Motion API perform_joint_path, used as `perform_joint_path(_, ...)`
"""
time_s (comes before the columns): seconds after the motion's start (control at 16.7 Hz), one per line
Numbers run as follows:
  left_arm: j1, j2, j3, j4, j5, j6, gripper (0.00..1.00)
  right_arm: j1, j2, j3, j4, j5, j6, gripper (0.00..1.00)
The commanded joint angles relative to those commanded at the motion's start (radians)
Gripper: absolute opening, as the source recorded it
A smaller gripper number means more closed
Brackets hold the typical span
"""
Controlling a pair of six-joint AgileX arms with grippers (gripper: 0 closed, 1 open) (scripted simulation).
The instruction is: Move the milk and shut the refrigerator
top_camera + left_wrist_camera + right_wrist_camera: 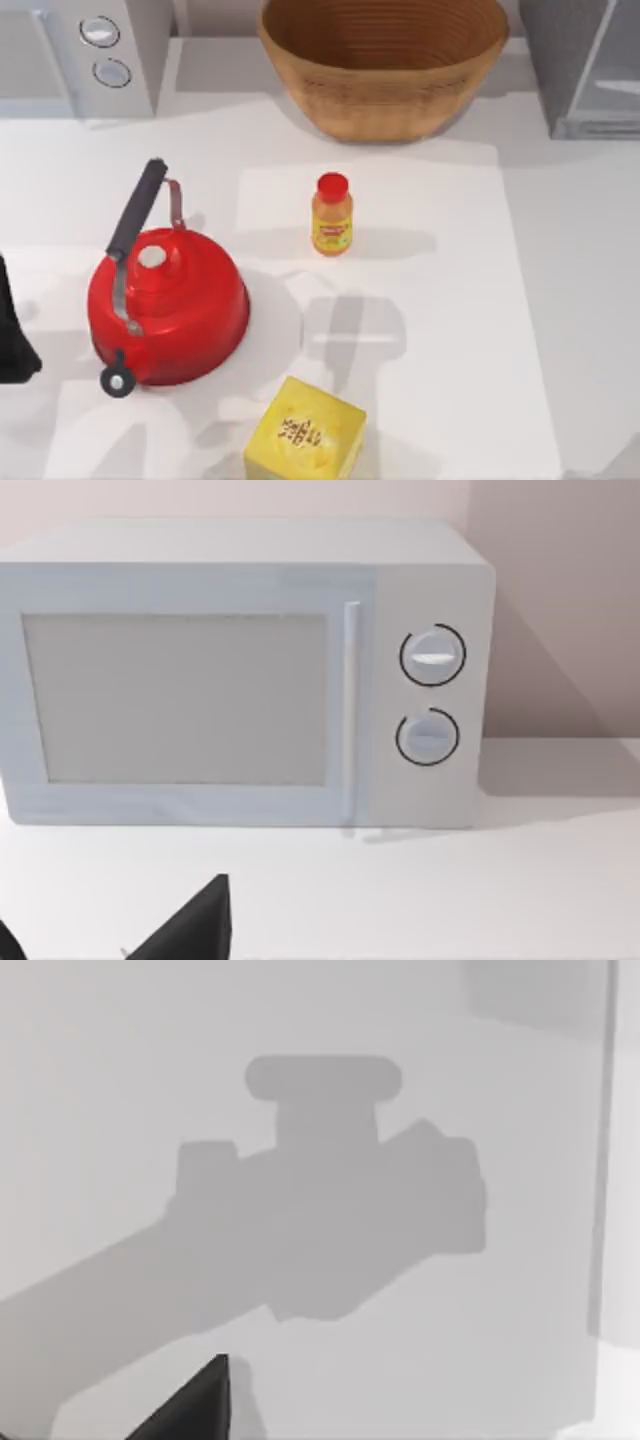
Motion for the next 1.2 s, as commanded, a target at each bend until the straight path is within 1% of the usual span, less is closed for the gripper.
perform_joint_path(0.18,0.000,0.000,0.000,0.000,0.000,0.000,1.00,-0.299,0.346,0.099,0.003,-0.128,-0.347,1.00)
perform_joint_path(0.3,0.000,0.000,0.000,0.000,0.000,0.000,1.00,-0.470,0.550,0.150,-0.002,-0.203,-0.549,1.00)
perform_joint_path(0.42,0.000,0.000,0.000,0.000,0.000,0.000,1.00,-0.612,0.722,0.187,-0.014,-0.268,-0.715,1.00)
perform_joint_path(0.54,0.000,0.000,0.000,0.000,0.000,0.000,1.00,-0.721,0.854,0.210,-0.029,-0.321,-0.838,1.00)
perform_joint_path(0.66,0.000,0.000,0.000,0.000,0.000,0.000,1.00,-0.797,0.945,0.221,-0.047,-0.361,-0.919,1.00)
perform_joint_path(0.78,0.000,0.000,0.000,0.000,0.000,0.000,1.00,-0.839,0.994,0.225,-0.062,-0.386,-0.959,1.00)
perform_joint_path(1.2,0.000,0.000,0.000,0.000,0.000,0.000,1.00,-0.846,1.005,0.223,-0.064,-0.392,-0.966,1.00)
